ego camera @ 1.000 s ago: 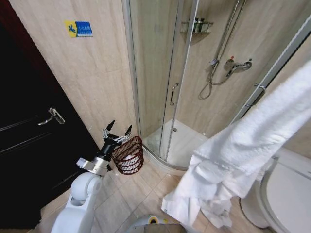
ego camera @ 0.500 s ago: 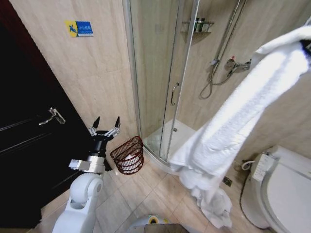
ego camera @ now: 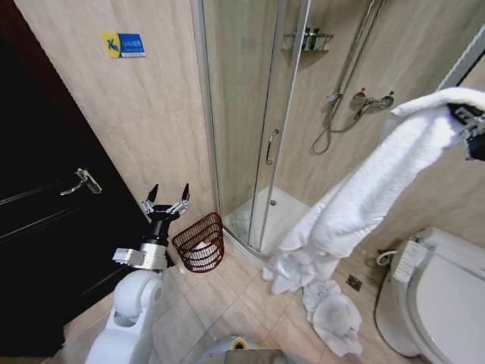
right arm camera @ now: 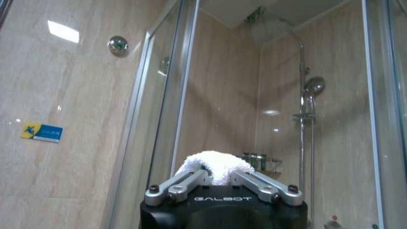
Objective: Discard the used towel into the hamper.
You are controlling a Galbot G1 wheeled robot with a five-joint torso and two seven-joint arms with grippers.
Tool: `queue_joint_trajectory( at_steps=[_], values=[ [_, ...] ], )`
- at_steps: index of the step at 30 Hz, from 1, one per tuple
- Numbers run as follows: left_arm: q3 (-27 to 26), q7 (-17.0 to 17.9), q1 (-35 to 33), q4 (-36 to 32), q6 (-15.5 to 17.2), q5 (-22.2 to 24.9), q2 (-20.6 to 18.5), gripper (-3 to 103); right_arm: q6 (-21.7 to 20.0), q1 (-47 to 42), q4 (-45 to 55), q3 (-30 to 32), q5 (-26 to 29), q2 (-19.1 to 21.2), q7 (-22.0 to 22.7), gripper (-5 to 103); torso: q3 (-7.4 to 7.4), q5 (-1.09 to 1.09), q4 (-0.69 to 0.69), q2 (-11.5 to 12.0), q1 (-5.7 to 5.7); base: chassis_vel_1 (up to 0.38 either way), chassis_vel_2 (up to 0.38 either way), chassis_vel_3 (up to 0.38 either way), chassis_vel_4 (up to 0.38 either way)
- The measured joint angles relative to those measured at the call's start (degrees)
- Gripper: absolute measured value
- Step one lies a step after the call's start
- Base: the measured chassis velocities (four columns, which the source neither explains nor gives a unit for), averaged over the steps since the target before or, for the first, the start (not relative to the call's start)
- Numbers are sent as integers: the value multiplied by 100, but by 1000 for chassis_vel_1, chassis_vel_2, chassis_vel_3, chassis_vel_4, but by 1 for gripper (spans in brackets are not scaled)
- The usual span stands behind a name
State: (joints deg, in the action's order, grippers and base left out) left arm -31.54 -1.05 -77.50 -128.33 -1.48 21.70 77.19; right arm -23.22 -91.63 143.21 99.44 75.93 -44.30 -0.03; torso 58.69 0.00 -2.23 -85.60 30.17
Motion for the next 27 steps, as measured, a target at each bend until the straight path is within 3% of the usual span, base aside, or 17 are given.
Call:
queue_joint_trajectory(
  at_steps=[27],
  values=[
    [-117, -44, -26, -155, 32, -54, -187, 100, 24, -118, 3, 284, 333, -93, 76, 1, 0, 0, -1, 0, 0, 68, 60, 62, 60]
  ],
)
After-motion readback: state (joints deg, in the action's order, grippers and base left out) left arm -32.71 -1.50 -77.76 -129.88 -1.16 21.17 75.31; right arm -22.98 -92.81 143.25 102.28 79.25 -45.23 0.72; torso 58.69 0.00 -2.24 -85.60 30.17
